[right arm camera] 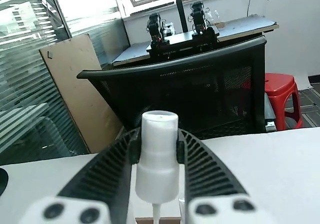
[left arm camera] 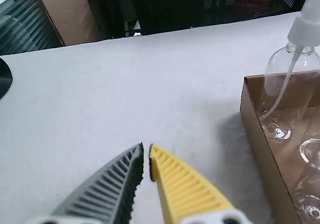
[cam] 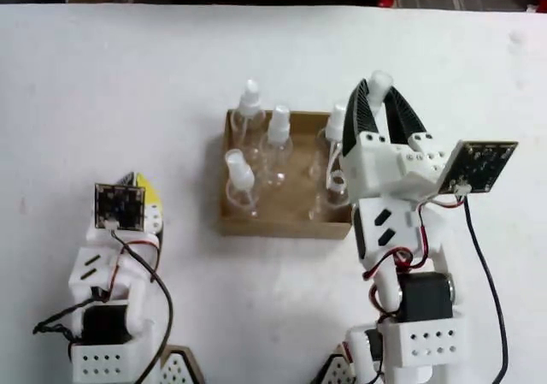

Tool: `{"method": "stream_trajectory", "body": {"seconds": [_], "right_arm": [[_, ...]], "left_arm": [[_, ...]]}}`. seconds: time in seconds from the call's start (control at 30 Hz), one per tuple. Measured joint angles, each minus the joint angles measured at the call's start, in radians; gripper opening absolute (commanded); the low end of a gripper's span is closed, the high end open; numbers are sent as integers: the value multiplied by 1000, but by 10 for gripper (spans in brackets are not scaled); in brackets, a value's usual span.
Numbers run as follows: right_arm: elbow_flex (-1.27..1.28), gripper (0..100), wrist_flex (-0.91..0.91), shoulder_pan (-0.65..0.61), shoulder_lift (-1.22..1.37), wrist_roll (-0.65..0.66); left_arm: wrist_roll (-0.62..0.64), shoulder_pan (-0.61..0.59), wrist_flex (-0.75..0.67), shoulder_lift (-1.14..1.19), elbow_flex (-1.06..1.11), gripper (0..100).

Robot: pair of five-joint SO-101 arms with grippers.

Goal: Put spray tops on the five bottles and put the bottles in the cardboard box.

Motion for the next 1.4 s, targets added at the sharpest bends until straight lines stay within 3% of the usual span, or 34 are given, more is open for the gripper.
{"method": "stream_trajectory", "body": {"seconds": [0.43,1.03,1.4], "right_arm": [[6,15,-124,48,68,8],[40,15,-158,104,129,21],[146,15,-164,68,129,26]], "left_arm": [[0,0,0,0,0,24],[0,0,0,0,0,24],[0,0,0,0,0,24]]}}
